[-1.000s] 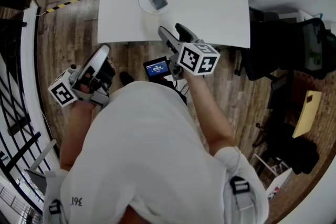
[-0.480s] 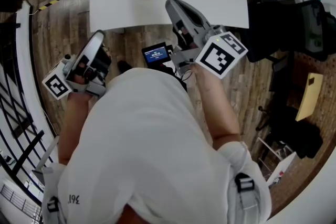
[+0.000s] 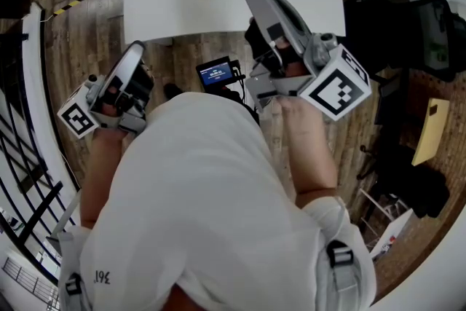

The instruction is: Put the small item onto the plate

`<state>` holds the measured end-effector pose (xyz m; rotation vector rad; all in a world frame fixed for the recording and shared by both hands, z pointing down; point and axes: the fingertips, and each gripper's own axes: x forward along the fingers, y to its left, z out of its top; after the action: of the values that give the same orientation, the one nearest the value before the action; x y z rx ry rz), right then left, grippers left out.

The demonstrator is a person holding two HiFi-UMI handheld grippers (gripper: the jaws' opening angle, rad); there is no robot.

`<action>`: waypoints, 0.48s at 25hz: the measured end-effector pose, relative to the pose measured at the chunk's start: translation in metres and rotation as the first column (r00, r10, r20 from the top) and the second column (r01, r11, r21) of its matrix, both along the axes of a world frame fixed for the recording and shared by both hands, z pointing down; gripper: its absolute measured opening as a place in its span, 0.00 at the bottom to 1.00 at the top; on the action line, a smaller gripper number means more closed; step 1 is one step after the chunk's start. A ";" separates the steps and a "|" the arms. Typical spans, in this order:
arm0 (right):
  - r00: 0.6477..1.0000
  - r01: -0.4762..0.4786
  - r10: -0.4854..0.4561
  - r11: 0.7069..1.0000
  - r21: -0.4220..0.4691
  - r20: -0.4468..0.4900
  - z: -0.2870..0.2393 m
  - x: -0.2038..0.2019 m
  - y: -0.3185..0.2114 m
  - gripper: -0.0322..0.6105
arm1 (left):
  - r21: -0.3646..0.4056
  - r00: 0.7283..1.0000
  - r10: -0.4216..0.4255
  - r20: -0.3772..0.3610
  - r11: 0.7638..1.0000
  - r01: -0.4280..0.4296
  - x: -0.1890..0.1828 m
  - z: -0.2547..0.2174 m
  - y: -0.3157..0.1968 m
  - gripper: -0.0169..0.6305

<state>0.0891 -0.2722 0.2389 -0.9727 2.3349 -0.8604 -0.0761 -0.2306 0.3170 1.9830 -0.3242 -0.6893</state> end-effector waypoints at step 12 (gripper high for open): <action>0.999 -0.024 0.026 0.999 0.039 -0.045 -0.010 0.006 0.000 0.05 | -0.002 1.000 0.000 0.001 1.000 0.000 0.000 0.001 0.000 0.04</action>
<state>0.0953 -0.2718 0.2284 -1.0138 2.3637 -0.7883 -0.0763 -0.2304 0.3175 1.9818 -0.3250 -0.6876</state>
